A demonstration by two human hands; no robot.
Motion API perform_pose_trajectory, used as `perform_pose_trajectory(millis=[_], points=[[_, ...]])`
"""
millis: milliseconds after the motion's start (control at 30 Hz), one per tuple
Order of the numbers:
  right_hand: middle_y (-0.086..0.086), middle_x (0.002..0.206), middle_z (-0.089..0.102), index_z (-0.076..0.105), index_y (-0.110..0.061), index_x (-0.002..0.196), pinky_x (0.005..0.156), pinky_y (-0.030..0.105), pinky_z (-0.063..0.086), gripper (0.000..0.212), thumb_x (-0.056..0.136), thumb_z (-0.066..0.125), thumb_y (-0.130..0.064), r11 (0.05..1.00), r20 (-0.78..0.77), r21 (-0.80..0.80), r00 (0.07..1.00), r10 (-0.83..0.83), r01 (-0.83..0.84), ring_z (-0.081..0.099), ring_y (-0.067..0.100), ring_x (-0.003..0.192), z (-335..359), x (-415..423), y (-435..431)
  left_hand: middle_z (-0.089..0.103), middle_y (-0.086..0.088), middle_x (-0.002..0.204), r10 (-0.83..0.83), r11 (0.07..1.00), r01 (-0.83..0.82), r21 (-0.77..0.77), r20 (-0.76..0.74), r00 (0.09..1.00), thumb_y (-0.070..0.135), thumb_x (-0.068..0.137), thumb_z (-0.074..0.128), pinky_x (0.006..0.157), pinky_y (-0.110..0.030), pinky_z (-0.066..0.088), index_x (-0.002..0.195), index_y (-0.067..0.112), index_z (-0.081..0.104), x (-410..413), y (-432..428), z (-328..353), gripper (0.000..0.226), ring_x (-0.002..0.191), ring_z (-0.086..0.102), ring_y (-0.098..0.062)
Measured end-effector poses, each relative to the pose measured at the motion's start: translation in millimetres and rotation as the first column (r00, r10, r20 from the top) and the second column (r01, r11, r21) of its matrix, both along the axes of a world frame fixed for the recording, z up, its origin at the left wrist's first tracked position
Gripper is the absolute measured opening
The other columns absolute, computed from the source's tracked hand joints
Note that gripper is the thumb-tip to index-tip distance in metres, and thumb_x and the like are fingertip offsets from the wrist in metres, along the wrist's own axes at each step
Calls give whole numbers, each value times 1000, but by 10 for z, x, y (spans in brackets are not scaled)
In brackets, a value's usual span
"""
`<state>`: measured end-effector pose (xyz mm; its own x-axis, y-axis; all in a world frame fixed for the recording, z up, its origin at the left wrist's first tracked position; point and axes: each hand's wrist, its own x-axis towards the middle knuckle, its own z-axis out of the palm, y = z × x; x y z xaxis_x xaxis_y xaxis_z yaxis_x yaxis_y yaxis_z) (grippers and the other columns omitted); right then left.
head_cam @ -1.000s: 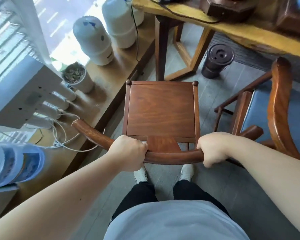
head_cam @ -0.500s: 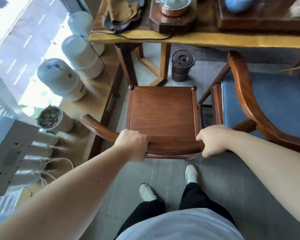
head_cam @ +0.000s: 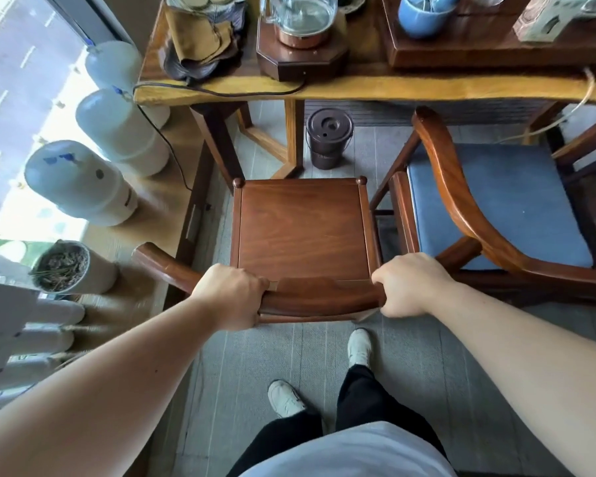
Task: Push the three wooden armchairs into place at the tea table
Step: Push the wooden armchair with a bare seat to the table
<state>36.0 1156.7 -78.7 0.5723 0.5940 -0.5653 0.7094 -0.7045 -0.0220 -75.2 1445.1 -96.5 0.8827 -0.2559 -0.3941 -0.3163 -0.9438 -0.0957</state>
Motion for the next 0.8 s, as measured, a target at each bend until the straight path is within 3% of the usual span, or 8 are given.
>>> perform_pose_trajectory(millis=[233, 567, 800], points=[[-11, 57, 46, 41, -27, 59, 59, 33, 37, 22, 60, 59, -39, 999, 16, 41, 999, -30, 29, 43, 13, 54, -47, 183, 67, 39, 12, 52, 99, 994, -100, 47, 14, 995, 23, 69, 52, 55, -28, 32, 75, 31, 42, 410, 99, 19, 14, 51, 43, -15], [-9, 59, 48, 44, -26, 61, 55, 30, 36, 20, 59, 59, -40, 1000, -22, 16, 1000, 5, -4, 46, 15, 57, -43, 590, -159, 38, 13, 51, 110, 994, -110, 16, -2, 994, 31, 67, 50, 55, -29, 29, 73, 31, 42, 677, -161, 12, 10, 49, 42, -15], [-10, 62, 49, 47, -26, 65, 59, 31, 40, 22, 61, 61, -42, 999, -20, -22, 1000, 24, -24, 52, 19, 67, 10, 743, -246, 38, 13, 50, 133, 991, -133, 32, -4, 991, 32, 67, 57, 55, -30, 27, 71, 31, 42, 749, -317, -4, 15, 48, 40, -14]])
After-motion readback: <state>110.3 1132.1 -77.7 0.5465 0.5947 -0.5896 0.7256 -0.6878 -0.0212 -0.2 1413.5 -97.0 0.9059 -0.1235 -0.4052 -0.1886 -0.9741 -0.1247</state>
